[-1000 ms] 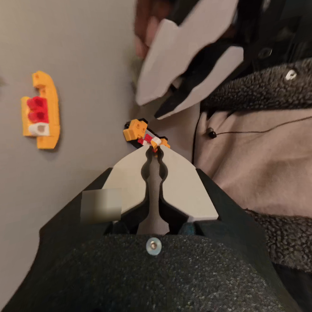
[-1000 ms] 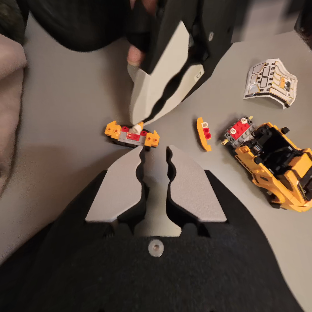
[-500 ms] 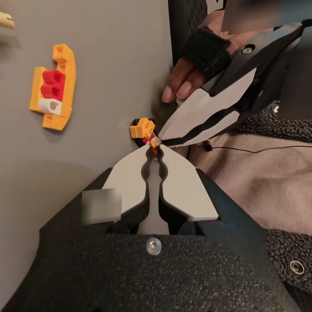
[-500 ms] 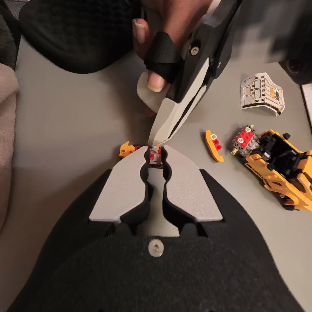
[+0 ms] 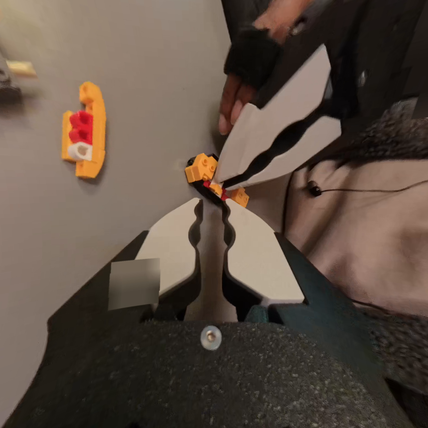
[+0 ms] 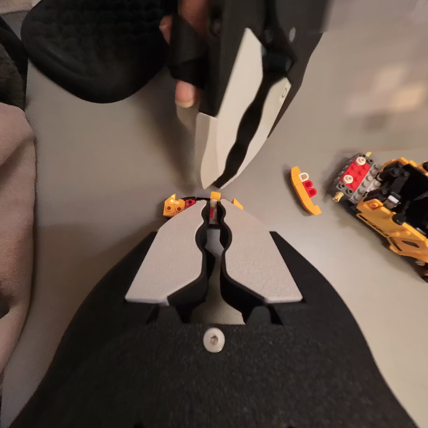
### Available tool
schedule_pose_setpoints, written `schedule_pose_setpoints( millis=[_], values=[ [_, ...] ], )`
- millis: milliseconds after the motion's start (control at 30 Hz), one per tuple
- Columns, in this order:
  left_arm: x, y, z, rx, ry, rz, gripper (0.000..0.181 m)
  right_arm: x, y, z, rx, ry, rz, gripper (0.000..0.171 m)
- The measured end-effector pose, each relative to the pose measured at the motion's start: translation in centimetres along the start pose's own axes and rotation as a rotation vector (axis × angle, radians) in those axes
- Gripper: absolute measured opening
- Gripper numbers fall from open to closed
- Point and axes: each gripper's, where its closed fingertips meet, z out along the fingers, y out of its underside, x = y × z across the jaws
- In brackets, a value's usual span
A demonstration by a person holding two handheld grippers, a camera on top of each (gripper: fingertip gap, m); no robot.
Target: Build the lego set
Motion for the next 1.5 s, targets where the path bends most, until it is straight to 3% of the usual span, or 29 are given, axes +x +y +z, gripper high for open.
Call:
schedule_pose_setpoints(
  millis=[167,367,733,967,1033,1167,1333,1500],
  values=[
    [-0.7,-0.6,0.1,0.037,-0.206,0.421,0.022,0.1,0.0,0.0,-0.007,-0.036,0.042,0.005],
    [-0.3,-1.1,0.4,0.069,-0.254,0.605,0.011,0.3,0.1,0.1,-0.03,-0.032,0.033,0.005],
    [-0.9,-1.4,-0.4,0.147,-0.234,0.525,0.008,0.2,-0.4,-0.8,-0.021,-0.012,0.043,0.01],
    [-0.9,-1.4,-0.3,0.178,-0.235,0.503,0.008,-1.6,-0.4,-0.3,-0.052,0.014,0.093,0.032],
    [-0.9,-1.4,-0.3,0.19,-0.236,0.495,0.008,-1.3,-0.5,-0.5,-0.031,0.022,0.13,0.032],
    [-1.0,-1.4,-0.4,0.21,-0.251,0.498,0.008,0.2,-1.1,-1.2,-0.015,0.1,0.082,0.013],
    [-1.0,-1.3,-0.3,0.214,-0.275,0.533,0.008,1.1,-1.2,-0.4,-0.068,0.15,-0.069,0.008],
    [-1.1,-1.3,-0.2,0.216,-0.3,0.561,0.008,1.1,-0.4,0.4,-0.139,0.11,-0.094,0.007]
  ],
)
